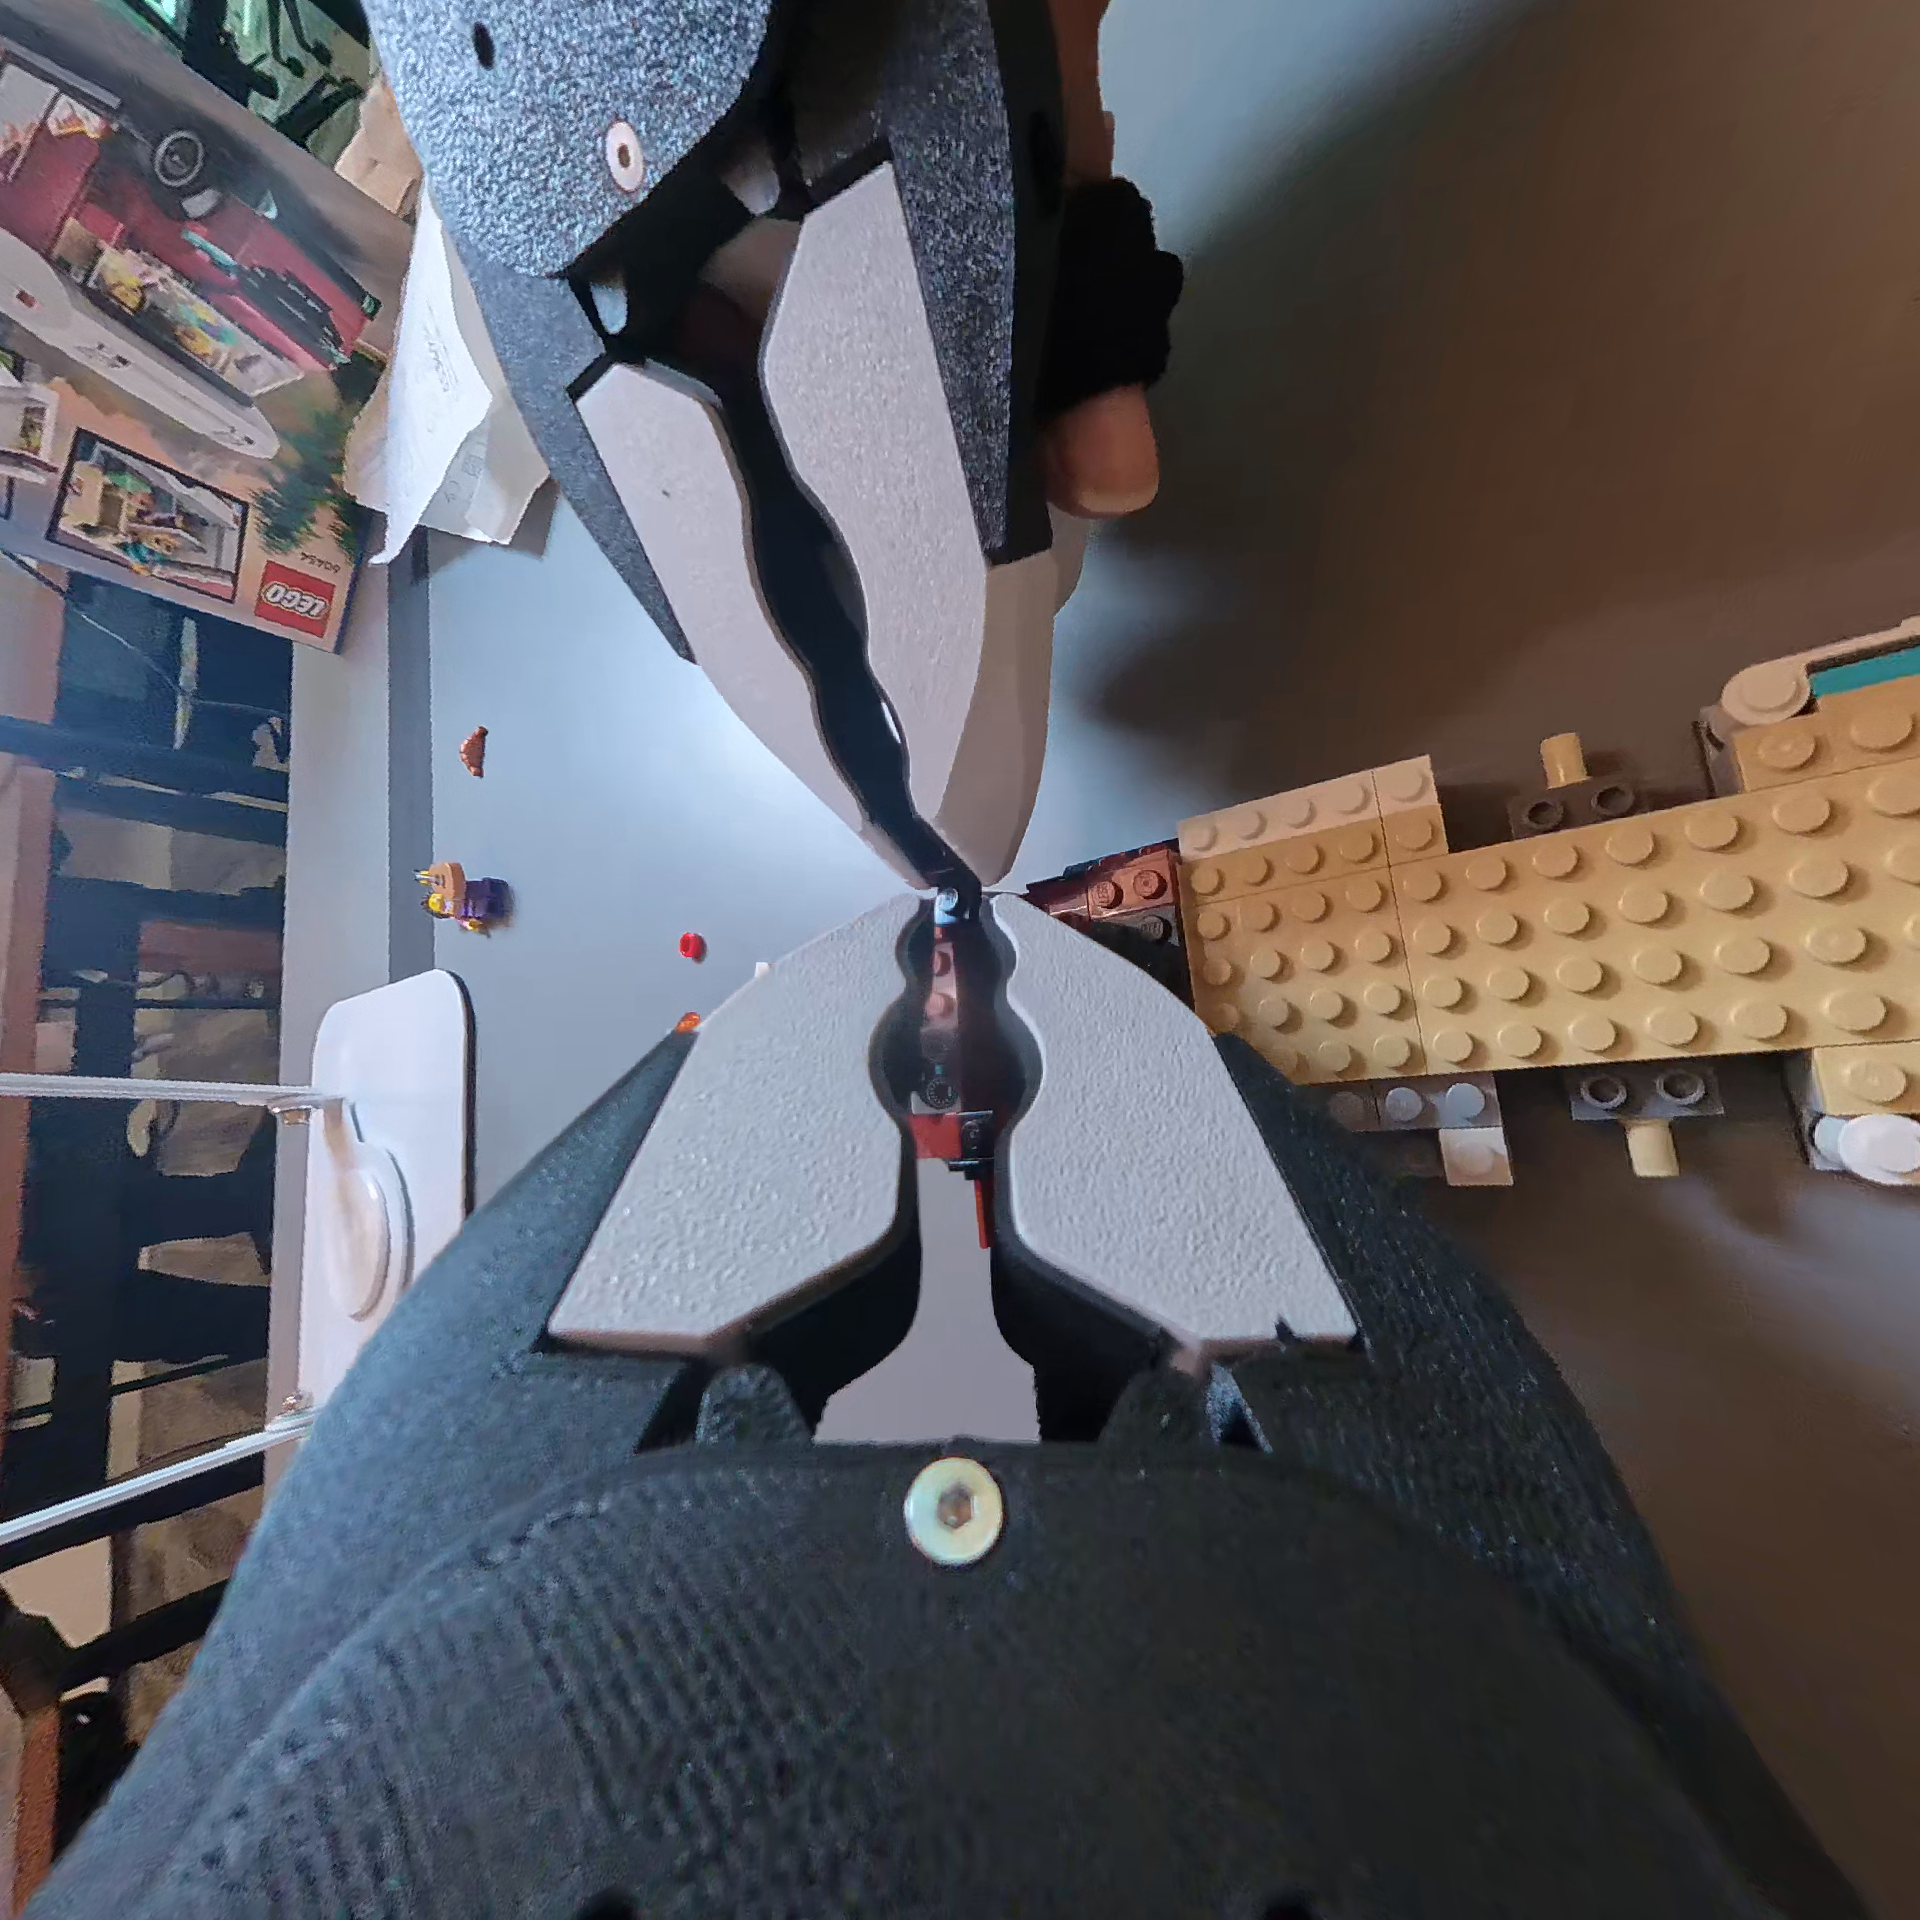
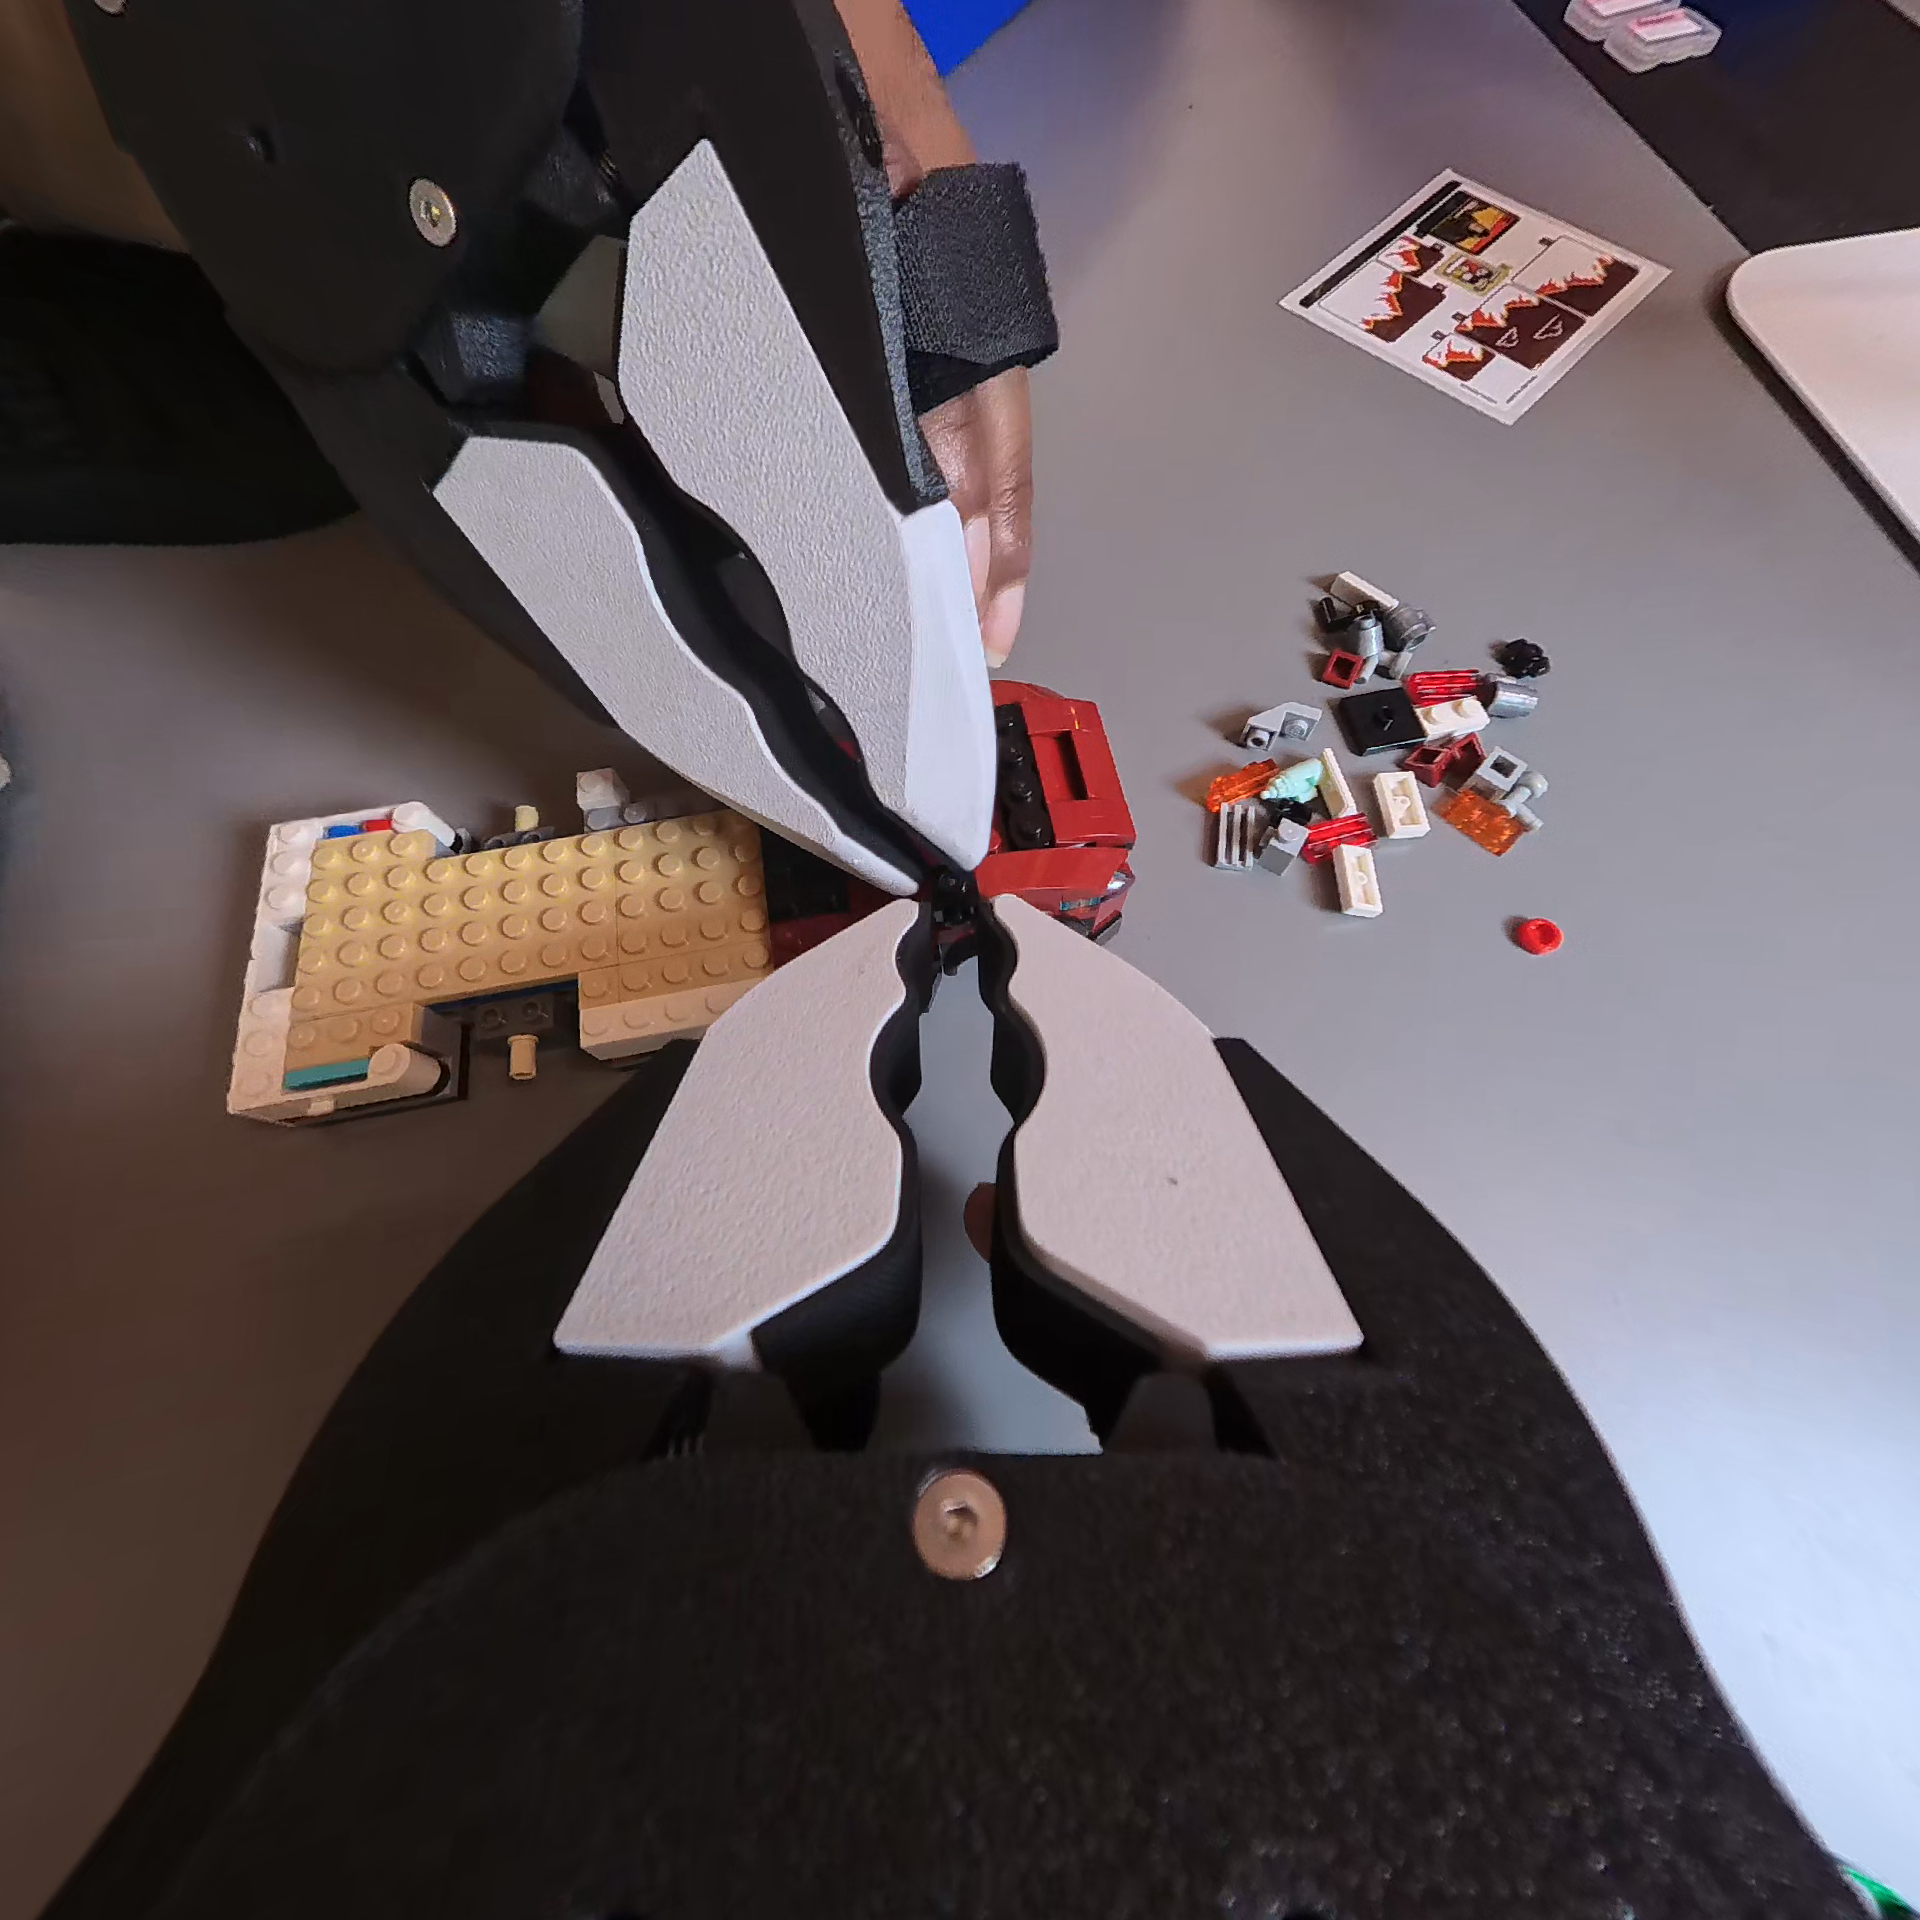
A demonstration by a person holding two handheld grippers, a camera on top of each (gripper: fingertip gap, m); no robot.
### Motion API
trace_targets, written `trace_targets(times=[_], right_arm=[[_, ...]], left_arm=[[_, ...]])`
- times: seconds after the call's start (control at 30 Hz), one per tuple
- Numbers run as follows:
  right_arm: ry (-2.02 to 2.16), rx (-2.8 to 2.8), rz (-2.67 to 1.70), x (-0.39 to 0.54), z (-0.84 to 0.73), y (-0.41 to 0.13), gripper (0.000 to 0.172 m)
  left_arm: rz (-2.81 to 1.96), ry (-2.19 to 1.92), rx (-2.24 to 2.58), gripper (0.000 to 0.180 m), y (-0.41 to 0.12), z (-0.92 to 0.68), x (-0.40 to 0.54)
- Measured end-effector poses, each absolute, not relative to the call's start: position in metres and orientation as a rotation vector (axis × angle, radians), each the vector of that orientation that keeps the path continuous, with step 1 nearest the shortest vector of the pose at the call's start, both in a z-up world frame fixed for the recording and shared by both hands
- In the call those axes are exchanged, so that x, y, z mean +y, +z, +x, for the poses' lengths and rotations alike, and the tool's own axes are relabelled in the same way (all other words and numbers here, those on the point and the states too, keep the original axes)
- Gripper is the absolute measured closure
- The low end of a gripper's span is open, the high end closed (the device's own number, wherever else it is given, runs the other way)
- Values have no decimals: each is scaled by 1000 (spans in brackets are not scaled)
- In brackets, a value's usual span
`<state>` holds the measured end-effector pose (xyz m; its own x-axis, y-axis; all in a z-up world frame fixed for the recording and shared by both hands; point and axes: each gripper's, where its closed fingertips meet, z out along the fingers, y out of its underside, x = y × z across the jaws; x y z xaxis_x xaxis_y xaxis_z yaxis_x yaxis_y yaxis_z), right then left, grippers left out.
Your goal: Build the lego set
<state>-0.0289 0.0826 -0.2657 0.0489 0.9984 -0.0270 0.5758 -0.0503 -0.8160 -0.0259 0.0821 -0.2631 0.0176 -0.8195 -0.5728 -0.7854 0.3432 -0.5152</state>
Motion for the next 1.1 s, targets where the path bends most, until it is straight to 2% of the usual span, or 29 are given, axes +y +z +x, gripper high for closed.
trace_targets(times=[0.4,1.1], right_arm=[[808,-1667,-1742,83,-32,-266,164],[754,-1846,-1727,85,-35,-266,164]], left_arm=[[-1322,97,1836,173,-264,-30,83],[-1325,117,1844,172,-265,-32,83]])
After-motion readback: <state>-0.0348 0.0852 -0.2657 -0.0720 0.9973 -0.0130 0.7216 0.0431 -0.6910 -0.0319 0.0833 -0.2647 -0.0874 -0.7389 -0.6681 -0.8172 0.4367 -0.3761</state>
